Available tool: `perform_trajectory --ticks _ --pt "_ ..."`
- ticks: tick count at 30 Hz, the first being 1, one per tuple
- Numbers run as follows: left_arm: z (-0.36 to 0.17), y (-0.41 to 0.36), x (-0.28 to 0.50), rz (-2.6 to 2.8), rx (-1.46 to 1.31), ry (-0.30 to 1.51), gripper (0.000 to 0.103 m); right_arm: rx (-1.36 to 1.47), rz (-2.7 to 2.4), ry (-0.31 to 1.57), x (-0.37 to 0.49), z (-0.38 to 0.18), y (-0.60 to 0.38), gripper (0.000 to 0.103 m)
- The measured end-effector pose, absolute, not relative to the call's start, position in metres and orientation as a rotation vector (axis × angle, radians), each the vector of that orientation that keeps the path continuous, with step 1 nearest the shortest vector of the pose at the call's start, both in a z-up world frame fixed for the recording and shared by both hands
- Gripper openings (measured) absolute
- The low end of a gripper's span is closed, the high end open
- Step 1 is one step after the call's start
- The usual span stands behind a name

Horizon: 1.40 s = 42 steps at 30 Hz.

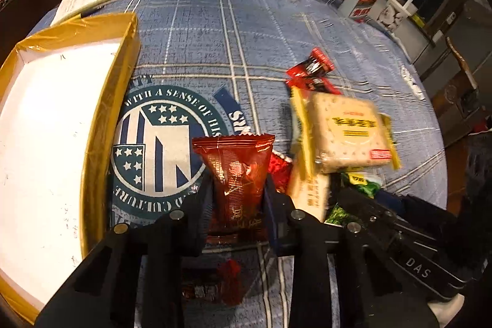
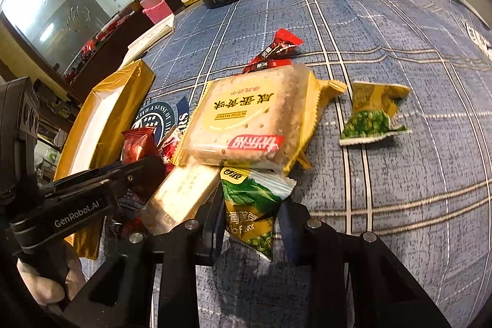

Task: Organize snacks
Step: 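Grasp red candy packet with left tool while right tool grasps green vegetable sachet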

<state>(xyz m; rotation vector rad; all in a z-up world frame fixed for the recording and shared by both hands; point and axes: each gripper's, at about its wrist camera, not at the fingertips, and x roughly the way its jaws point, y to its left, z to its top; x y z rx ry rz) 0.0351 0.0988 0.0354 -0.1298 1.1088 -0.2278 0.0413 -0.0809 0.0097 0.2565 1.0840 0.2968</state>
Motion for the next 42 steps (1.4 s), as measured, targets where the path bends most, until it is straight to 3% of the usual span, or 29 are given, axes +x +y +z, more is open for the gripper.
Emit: perform_trajectory --ticks 12,26,34,42 --pt "0.082 0.176 0.007 -0.169 -0.29 1.028 0.027 0.285 0.379 1.032 0.019 0.052 -0.057 0.03" --pt "0.06 0.306 -0.024 0.123 -0.275 1.065 0.028 0.156 0.707 1.059 0.018 0.071 0.119 0.03" --pt "0.052 0.342 -0.032 0.113 -0.379 1.1 0.03 0.063 0.73 1.12 0.011 0.043 0.18 0.034" --pt "0.069 0.342 -0.023 0.074 -0.403 1.06 0.032 0.105 0.689 1.077 0.012 0.057 0.163 0.038"
